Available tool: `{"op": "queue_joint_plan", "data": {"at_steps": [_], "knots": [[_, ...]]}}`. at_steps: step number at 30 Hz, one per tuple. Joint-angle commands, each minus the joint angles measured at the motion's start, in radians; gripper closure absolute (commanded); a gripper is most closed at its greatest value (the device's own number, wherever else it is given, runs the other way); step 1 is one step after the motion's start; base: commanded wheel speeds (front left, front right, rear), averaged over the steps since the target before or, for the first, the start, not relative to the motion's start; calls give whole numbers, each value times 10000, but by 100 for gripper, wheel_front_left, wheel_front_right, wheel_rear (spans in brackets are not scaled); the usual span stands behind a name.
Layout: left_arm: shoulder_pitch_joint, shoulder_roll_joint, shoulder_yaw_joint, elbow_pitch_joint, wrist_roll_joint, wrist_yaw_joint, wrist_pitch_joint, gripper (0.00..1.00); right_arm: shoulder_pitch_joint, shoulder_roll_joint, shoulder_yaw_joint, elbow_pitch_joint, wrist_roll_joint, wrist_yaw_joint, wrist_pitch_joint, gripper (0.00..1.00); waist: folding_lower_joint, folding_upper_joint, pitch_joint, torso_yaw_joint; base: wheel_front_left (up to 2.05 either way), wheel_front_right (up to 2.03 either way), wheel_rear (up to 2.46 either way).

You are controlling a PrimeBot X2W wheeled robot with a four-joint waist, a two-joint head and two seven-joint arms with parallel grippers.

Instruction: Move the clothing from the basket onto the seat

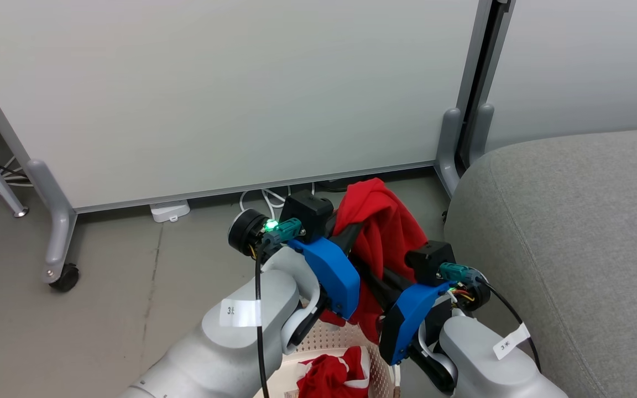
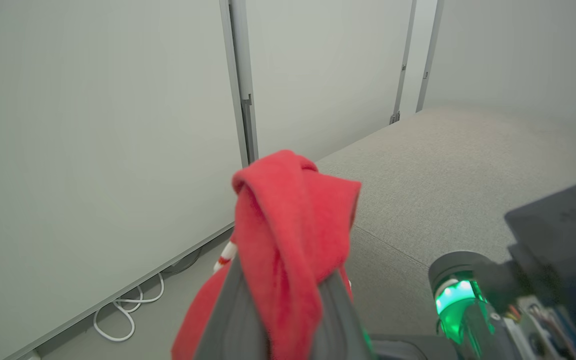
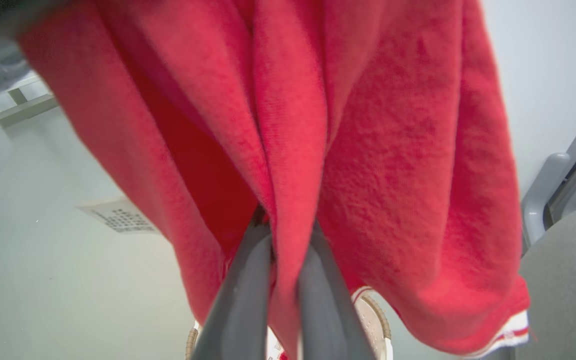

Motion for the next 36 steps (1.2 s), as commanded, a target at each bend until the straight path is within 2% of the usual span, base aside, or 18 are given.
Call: {"op": "queue_joint_plan", "data": {"at_steps": [1, 12, 13, 14, 15, 16, 17, 18, 36], "knots": [[-157, 0, 13, 1, -66, 59, -72, 100, -125, -22, 31, 63, 63, 1, -47, 100, 0, -1, 0, -11, 0, 0, 0], [-141, 0, 93, -47, 0, 113, -65, 100, -186, -22, -55, 3, 69, 1, -66, 100, 0, -1, 25, -85, 0, 0, 0], [-130, 0, 99, -42, 11, 127, -63, 95, -174, -22, -81, -4, 43, 1, -66, 100, 0, -1, 26, -88, 0, 0, 0], [-114, 0, 69, -11, 26, 127, -64, 84, -158, -22, -105, -9, 19, 1, -66, 100, 0, -1, 26, -91, 0, 0, 0], [-94, 0, 38, 11, 17, 107, -64, 69, -137, -22, -124, -15, 2, 1, -67, 100, 0, -1, 24, -93, 0, 0, 0], [-85, 0, 22, 18, -4, 85, -64, 48, -118, -22, -150, -19, -24, 1, -67, 100, 0, -1, 23, -96, 0, 0, 0], [-82, 0, 14, 21, -19, 73, -64, 13, -102, -22, -173, -22, -42, 1, -67, 100, 0, -1, 22, -100, 0, 0, 0], [-80, 0, 9, 23, -20, 70, -64, 0, -85, -22, -193, -28, -43, 1, -67, 100, 0, -1, 20, -104, 0, 0, 0], [140, 1, 281, 66, 102, 102, -64, 0, 48, -22, -320, -75, -175, 1, -69, 100, 0, -1, 4, -145, 0, 0, 0]]}}
